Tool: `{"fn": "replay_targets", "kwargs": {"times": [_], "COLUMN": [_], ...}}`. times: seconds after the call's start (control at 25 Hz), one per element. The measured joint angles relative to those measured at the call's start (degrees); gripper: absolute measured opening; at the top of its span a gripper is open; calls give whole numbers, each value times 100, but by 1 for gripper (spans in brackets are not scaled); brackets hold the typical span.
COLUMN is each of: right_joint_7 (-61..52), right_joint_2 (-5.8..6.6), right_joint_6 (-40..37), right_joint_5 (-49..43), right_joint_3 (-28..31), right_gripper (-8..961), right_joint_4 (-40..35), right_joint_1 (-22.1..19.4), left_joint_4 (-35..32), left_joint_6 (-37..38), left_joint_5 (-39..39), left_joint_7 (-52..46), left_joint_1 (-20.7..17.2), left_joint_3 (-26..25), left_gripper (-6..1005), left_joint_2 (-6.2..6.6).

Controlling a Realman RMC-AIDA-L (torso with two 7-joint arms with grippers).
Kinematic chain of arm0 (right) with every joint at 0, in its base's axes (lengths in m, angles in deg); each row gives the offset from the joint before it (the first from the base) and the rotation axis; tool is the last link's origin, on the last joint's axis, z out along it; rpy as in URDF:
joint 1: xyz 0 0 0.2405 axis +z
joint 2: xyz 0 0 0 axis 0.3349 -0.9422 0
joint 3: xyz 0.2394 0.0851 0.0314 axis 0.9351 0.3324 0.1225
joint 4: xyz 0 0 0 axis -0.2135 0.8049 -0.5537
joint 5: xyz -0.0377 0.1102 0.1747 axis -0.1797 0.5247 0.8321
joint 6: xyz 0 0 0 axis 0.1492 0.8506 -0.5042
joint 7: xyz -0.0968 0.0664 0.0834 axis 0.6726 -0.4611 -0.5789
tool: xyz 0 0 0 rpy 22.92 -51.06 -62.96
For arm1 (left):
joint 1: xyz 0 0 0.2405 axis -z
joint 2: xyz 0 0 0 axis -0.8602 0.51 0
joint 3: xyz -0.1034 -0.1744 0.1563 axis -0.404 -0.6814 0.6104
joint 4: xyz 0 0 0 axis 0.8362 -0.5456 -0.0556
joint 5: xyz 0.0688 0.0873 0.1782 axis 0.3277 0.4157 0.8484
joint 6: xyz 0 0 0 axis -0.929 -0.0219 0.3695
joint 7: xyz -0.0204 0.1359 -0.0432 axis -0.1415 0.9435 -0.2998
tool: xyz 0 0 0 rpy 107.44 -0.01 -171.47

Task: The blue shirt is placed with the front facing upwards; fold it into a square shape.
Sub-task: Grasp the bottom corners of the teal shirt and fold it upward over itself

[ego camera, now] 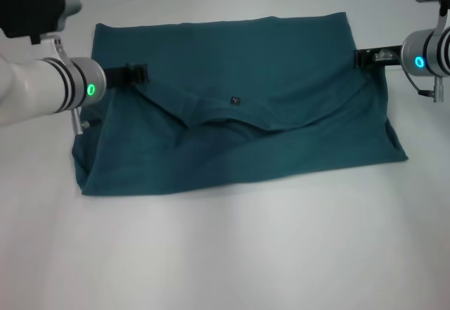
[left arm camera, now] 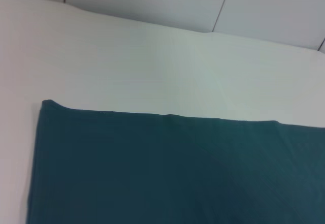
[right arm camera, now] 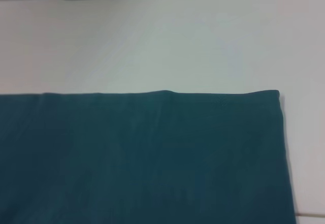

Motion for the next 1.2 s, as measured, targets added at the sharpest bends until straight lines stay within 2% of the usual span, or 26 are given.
{"fn": "replay_targets", "kwargs": {"times": [0.12,0.36,0.6,0.68,1.0,1.2], "right_joint_7": [2,25,112,89,85,81], "right_joint_2": [-11,-20,-33,-59,-106,-132], "right_joint_6": [80,82,-16,-15,-53,-677], "right_joint_5": [-57,-115,-488,-580,-571,-326], "right_joint_3": [-91,-115,-145,-143,-121,-14], "right_gripper": [17,16,16,16,364,578], "right_joint_4": [29,-36,-47,-44,-58,-577], "right_joint_1": [10,27,149,192,287,86], "left_joint_4": [11,26,228,234,159,-131], "left_joint_6": [-83,-84,-75,-73,-41,190], "left_joint_5": [8,11,11,9,-32,-65], "left_joint_7": [46,21,-467,-597,-813,-1085], "left_joint_1": [-5,-21,-51,-105,-301,-557], "left_joint_3": [31,25,-33,-35,-42,-44], "left_gripper": [39,39,39,117,427,607], "left_joint_2": [-42,-38,97,128,99,83]}}
